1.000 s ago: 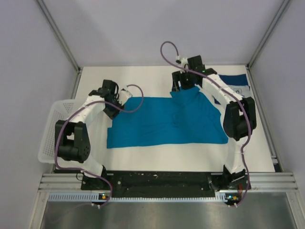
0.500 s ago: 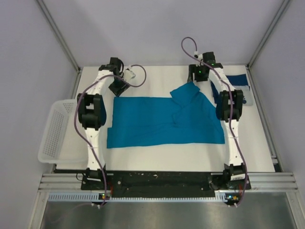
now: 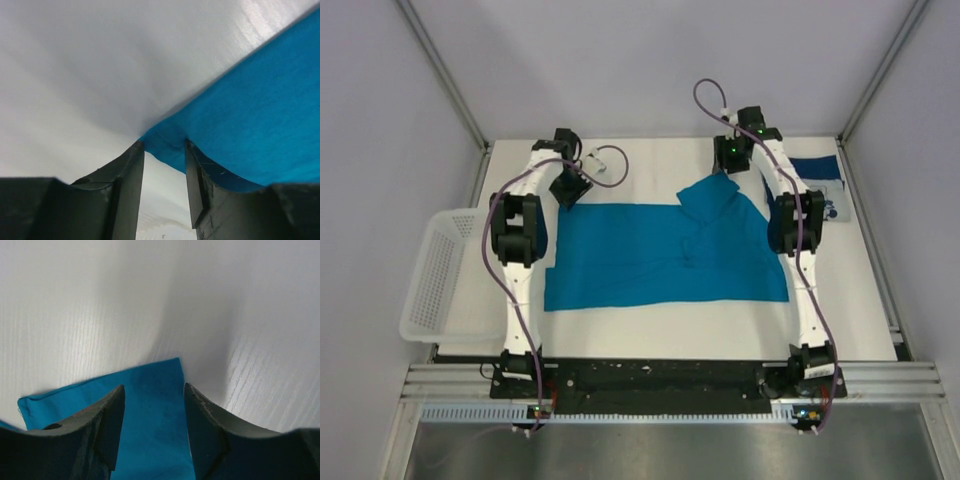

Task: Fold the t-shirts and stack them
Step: Grap the side of the flattened tshirt furthest away from the robot with both arms, then fold the other side of the tshirt into a rectangle

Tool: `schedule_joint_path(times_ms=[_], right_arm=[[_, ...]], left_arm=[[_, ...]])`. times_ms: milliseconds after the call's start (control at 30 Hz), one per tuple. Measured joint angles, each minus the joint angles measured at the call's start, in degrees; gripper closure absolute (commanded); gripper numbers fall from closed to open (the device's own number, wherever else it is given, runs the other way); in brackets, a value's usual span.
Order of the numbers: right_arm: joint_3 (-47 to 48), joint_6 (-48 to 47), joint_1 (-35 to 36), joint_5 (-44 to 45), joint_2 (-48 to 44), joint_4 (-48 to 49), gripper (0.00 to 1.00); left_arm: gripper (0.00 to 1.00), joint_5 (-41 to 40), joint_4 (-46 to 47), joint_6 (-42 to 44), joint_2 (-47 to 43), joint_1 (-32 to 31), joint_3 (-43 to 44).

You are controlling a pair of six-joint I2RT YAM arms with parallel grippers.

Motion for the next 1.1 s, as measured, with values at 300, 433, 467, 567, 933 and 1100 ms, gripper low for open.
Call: schedule_joint_path(times_ms=[300, 433, 467, 567, 933, 1100], right_arm=[[1.1, -0.8, 0.9, 1.0, 1.1, -3.7, 1.00], [1.0, -0.7, 0.9, -0.2, 1.1, -4.5, 1.00], [0.9, -0.7, 0.9, -0.7, 1.1, -4.4, 1.00], [-1.9, -1.2, 0.9, -2.4, -0.4, -3.5, 1.00], [-35.5, -6.1, 1.0, -2.4, -31.6, 1.3, 1.00], [-52.1, -10.2, 1.0, -0.1, -50.2, 3.8, 1.00]], left_arm=[[1.00, 4.2, 0.1, 0.9, -0.7, 0.3, -2.3], [1.00, 4.9, 1.2, 0.7, -3.3, 0.7, -6.6], [1.00, 4.8, 1.4, 0.7, -4.2, 0.9, -7.9], [1.00, 4.6, 3.4, 0.7, -8.1, 1.3, -13.2], [1.00, 3.6, 11.7, 1.9, -24.6, 1.6, -26.6], [1.00, 4.1, 13.0, 4.0, -29.7, 1.6, -32.8]])
